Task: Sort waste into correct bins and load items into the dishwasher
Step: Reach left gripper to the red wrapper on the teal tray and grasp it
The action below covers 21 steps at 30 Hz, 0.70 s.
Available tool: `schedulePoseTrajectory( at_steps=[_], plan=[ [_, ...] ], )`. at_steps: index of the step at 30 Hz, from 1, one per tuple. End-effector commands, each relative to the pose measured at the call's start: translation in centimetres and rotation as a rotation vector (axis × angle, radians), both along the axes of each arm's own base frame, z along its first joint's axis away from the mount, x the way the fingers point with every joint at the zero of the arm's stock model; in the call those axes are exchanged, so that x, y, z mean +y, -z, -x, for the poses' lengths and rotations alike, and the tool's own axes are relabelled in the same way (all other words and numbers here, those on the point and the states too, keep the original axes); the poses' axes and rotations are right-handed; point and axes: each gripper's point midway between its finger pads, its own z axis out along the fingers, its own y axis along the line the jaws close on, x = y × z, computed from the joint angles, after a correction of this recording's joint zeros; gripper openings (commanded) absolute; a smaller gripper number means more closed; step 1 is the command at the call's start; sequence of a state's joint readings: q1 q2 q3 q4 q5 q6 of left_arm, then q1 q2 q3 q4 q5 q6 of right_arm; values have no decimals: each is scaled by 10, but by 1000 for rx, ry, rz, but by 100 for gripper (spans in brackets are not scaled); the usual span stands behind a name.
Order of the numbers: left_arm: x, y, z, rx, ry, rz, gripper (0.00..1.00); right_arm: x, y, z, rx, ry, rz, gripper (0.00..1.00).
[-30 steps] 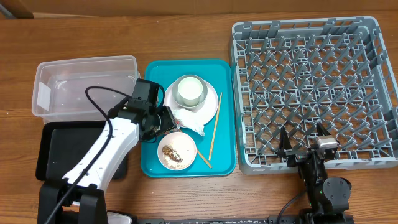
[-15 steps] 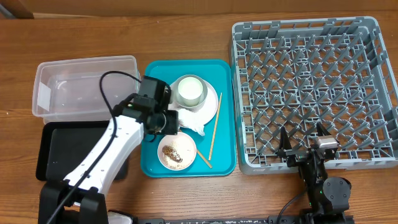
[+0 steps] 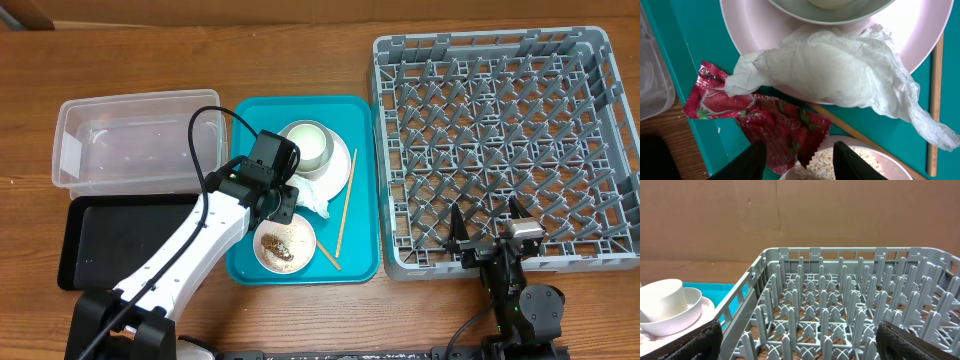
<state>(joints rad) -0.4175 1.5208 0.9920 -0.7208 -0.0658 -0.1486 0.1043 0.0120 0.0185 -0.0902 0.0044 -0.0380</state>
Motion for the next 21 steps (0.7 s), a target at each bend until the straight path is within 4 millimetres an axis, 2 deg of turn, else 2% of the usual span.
schedulePoseTrajectory(
  at_steps=[1, 6, 13, 21],
  plan=[
    [4, -1, -1, -17, 14, -32, 43, -1, 2, 0, -5, 4, 3, 100],
    [3, -2, -4, -26, 13, -28, 34, -1, 2, 0, -5, 4, 3, 100],
    [2, 1, -2, -19, 16, -20, 33, -1, 2, 0, -5, 4, 3, 100],
    [4, 13, 6, 2, 19, -20, 34, -1, 2, 0, -5, 4, 3, 100]
  ],
)
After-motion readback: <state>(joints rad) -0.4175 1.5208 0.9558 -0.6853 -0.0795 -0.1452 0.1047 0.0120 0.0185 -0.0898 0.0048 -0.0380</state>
